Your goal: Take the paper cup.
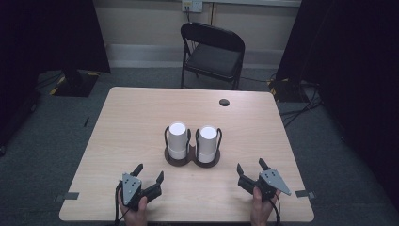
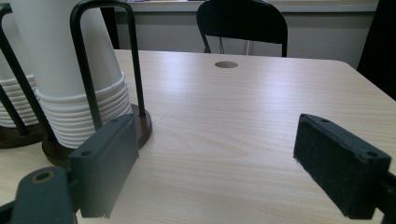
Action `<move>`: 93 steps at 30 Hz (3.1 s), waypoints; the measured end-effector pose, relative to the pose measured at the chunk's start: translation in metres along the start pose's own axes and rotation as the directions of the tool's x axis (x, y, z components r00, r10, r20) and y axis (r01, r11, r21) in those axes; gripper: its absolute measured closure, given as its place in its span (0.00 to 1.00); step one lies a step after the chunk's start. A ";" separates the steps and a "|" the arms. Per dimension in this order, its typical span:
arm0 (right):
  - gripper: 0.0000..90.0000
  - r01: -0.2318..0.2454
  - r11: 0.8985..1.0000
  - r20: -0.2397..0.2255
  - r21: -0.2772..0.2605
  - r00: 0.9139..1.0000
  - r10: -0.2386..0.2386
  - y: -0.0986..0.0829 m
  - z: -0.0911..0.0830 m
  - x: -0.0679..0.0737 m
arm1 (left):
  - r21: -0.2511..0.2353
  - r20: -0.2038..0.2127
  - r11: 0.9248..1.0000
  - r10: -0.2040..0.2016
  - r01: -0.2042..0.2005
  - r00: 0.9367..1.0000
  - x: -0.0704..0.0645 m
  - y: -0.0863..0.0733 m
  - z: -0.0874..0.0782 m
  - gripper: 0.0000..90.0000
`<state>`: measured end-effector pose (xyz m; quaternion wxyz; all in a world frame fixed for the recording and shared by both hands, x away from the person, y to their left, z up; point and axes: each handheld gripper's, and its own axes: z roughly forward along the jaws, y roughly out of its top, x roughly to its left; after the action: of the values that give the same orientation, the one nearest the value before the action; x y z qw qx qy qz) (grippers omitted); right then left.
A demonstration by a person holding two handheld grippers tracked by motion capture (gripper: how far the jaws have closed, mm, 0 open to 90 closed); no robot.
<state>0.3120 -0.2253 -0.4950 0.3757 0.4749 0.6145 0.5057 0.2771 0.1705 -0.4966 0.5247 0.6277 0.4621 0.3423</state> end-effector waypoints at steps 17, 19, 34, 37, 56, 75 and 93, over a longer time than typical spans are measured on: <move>0.15 0.005 1.000 0.010 0.013 1.000 -0.005 0.001 0.001 0.001 | 0.037 0.055 0.995 -0.098 0.096 0.994 0.013 0.002 0.004 0.22; 0.15 0.006 1.000 0.017 0.005 1.000 -0.006 0.000 0.001 0.001 | 0.035 0.062 0.995 -0.099 0.097 0.993 0.014 0.003 0.003 0.22; 0.15 -0.006 1.000 0.030 0.010 1.000 0.006 0.000 0.001 0.001 | 0.038 0.146 0.996 -0.081 0.076 0.986 -0.002 0.024 0.018 0.25; 0.15 -0.006 1.000 0.034 0.004 0.999 0.006 0.000 0.000 0.001 | 0.041 0.168 0.996 -0.080 0.074 0.982 -0.007 0.032 0.022 0.26; 0.15 0.009 1.000 0.047 0.018 0.999 -0.010 0.001 0.001 0.003 | 0.049 0.315 0.998 0.009 -0.026 0.949 -0.042 0.071 0.051 0.28; 0.15 0.002 1.000 -0.005 -0.016 1.000 -0.002 -0.001 -0.002 0.002 | 0.020 0.369 0.995 0.082 -0.096 0.926 -0.058 0.105 0.078 0.25; 0.15 0.007 1.000 -0.013 -0.022 1.000 -0.007 -0.001 -0.003 0.001 | 0.005 0.417 0.992 0.115 -0.129 0.902 -0.076 0.139 0.110 0.29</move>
<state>0.3090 -0.2247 -0.4954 0.3786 0.4654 0.6129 0.5141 0.3824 0.0580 -0.3806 0.5780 0.7224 0.3051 0.2256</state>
